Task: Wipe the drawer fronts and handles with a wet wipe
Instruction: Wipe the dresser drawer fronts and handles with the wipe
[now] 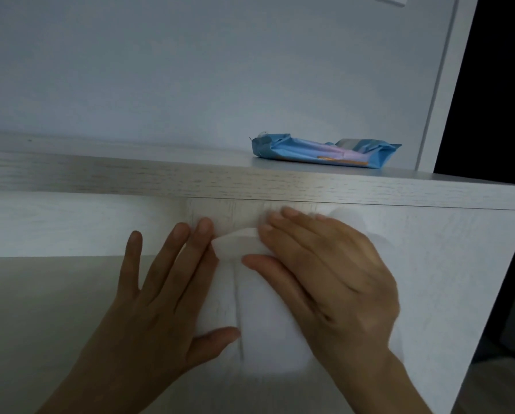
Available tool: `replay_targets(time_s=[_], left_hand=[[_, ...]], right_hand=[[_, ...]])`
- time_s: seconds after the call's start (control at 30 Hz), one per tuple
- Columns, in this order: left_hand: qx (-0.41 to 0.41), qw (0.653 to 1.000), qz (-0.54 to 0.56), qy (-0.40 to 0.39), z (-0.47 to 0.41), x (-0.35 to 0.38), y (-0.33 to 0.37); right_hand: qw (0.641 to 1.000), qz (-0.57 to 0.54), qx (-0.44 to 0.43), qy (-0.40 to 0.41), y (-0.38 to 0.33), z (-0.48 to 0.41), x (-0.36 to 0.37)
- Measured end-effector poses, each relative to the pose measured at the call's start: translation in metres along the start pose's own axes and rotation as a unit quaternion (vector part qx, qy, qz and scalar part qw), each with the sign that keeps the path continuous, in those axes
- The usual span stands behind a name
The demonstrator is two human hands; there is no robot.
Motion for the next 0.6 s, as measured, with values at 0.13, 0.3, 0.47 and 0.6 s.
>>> replay_targets(time_s=[0.13, 0.3, 0.47, 0.6], left_hand=[[0.000, 1.000, 0.006, 0.002, 0.000, 0.000, -0.001], [0.005, 1.000, 0.005, -0.006, -0.001, -0.001, 0.000], [0.010, 1.000, -0.021, 0.013, 0.002, 0.000, -0.001], [0.006, 0.999, -0.026, 0.038, 0.002, 0.000, -0.002]], right_hand=[[1.000, 0.003, -0.001, 0.014, -0.003, 0.000, 0.002], [1.000, -0.005, -0.004, 0.002, 0.002, 0.000, 0.000], [1.000, -0.024, -0.010, 0.017, -0.005, 0.002, 0.004], [0.998, -0.049, -0.026, -0.007, 0.003, 0.001, 0.004]])
Point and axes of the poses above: each hand's wrist, its own z-axis away from the middle knuckle, its own x-axis out of the palm, y = z × x, the point moved 6 cm from there along -z, towards the middle knuckle
